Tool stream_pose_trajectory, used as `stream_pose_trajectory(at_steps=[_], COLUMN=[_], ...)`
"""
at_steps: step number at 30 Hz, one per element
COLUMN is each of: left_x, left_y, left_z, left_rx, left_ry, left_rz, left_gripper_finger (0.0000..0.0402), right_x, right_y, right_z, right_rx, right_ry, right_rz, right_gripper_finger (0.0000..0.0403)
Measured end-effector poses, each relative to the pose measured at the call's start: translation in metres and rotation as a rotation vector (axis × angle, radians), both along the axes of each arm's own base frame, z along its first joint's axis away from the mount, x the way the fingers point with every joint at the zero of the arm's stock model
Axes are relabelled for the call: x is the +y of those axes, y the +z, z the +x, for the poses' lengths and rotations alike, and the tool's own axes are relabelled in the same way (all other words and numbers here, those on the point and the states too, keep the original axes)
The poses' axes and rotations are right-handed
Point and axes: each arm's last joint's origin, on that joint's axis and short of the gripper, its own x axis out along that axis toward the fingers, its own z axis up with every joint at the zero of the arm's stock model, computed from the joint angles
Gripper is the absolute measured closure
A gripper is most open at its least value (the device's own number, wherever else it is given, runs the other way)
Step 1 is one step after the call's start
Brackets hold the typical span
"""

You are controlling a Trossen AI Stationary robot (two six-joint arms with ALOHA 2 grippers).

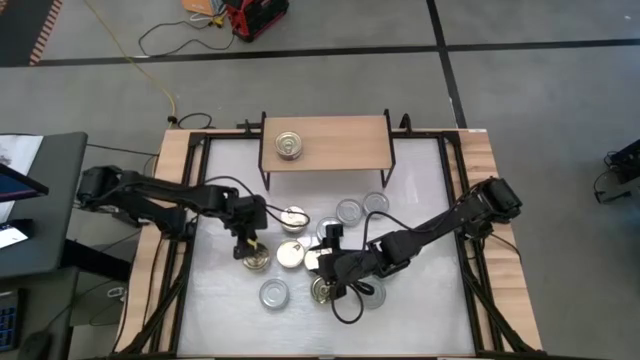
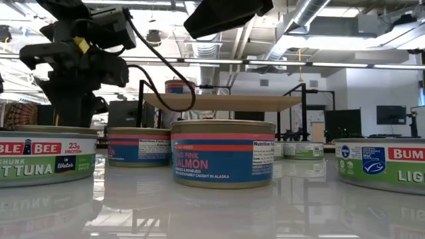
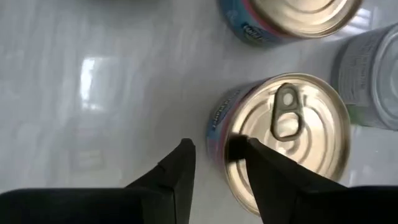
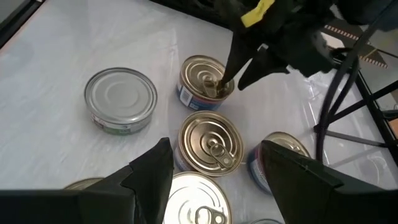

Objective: Stack canned seafood by type on shelf
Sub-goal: Stack the blue tuna can on top of the blue tuna can

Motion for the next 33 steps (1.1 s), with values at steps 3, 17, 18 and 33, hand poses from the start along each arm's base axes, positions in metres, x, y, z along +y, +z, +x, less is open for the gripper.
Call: stream_pose_trajectory(at_steps=[3, 17, 18, 33], left_x=[-0.002, -0.037, -0.04, -0.076], left_y=[-0.004, -0.007, -0.007, -0.001], left_z=[0.003, 0.004, 0.004, -0.009], left_rx=[0.009, -0.012, -0.011, -0.018], left_ry=[-0.022, -0.098, -0.098, -0.048], left_rz=[-0.011, 0.164, 0.175, 0.38], left_gripper_finger=[0.0294, 0.0401, 0.0401, 0.0401], right_x=[0.0, -0.001, -0.003, -0.01], right_y=[0.0, 0.0, -0.001, -0.001], right_z=[0.0, 0.0, 0.0, 0.002], right_rx=[-0.004, 0.005, 0.008, 0.001], right_ry=[0.001, -0.007, -0.01, -0.068], right_rz=[0.001, -0.017, -0.018, -0.049], right_gripper_finger=[0.0129, 0.0129, 0.0129, 0.0129])
